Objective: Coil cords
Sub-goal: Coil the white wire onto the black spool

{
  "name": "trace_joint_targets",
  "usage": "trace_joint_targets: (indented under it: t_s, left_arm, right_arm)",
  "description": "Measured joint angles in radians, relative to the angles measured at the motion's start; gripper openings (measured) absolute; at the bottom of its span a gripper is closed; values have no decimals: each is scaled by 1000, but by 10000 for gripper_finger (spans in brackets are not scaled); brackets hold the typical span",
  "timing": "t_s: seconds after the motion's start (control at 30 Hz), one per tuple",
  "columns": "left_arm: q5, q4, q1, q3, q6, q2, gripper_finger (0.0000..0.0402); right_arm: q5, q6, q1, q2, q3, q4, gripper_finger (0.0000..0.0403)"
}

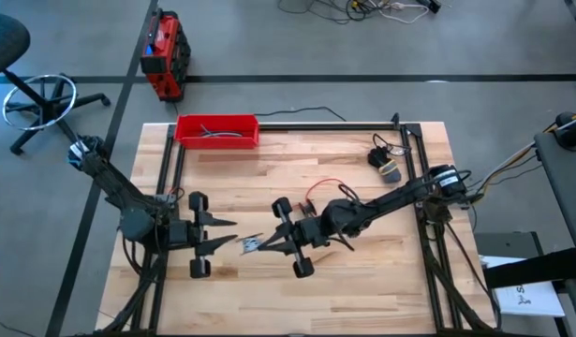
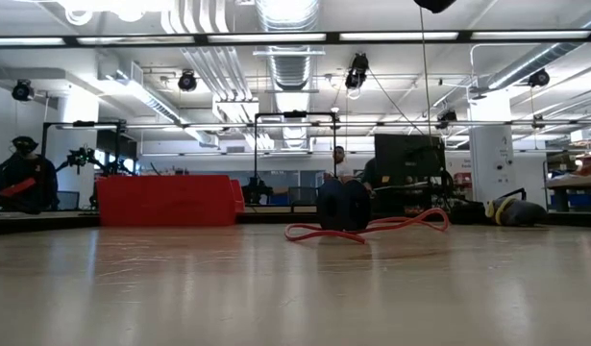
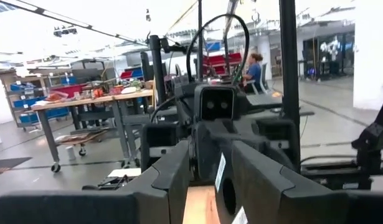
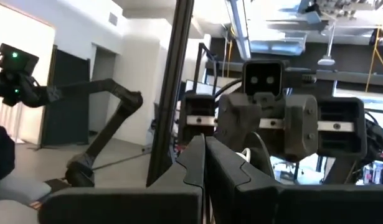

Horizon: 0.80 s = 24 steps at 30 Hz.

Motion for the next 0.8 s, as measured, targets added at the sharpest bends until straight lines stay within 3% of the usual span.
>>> trace_joint_targets:
  t_s: [0.53,0.67,0.8]
  left_arm:
    - [42,-59,67,0,-187,22,103]
    - [48,-152,75,19,-239,21,100]
    - [48,-374,93,89,-371,20,105]
  right_arm:
    - [94,-20,1,-2,0,-117,0]
    - [141,-22,-3,-2,0,-179,0]
    - [154,-21,-4,-2,0,-208,0]
